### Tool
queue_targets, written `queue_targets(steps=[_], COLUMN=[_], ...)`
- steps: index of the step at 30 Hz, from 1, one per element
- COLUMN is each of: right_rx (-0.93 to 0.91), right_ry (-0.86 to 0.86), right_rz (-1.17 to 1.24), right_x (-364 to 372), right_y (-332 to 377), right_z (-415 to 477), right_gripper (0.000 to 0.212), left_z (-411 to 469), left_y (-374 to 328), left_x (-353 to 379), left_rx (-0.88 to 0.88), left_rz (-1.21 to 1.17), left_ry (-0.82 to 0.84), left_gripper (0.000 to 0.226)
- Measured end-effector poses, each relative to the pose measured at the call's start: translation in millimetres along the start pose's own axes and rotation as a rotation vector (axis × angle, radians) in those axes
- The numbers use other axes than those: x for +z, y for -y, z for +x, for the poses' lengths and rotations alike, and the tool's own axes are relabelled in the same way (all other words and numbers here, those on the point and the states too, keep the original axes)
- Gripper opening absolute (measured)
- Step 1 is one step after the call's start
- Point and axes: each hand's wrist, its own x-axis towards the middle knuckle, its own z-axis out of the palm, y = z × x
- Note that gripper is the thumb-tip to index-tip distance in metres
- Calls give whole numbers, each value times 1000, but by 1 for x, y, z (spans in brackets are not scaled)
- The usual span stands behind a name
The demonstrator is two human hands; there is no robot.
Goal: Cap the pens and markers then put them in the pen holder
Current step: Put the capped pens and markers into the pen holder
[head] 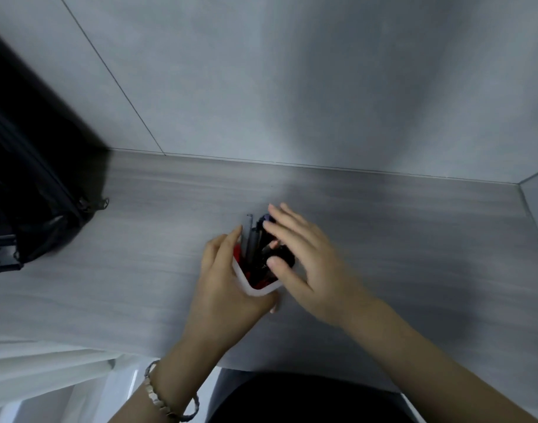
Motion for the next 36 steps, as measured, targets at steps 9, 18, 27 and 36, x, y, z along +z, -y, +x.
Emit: queue_targets(steps=[9,18,27,36], right_rx=[975,877,796,283], right_ry=[296,263,-94,-413], right_rz=[-185,-346,106,583], right_x=[27,98,23,-25], right_y=[-57,-60,-70,21], right_z=[22,52,31,20], right_gripper=[59,48,25,27], left_z=[-5,-8,-8,-3], left_y=[33,42,35,9], left_x=[-34,-42,-32,5], left_rx=[-279,-290,-266,-94], left_rz=[39,-8,8,-6], left_ry=[-159,-189,-133,49], left_gripper=[95,93,88,88])
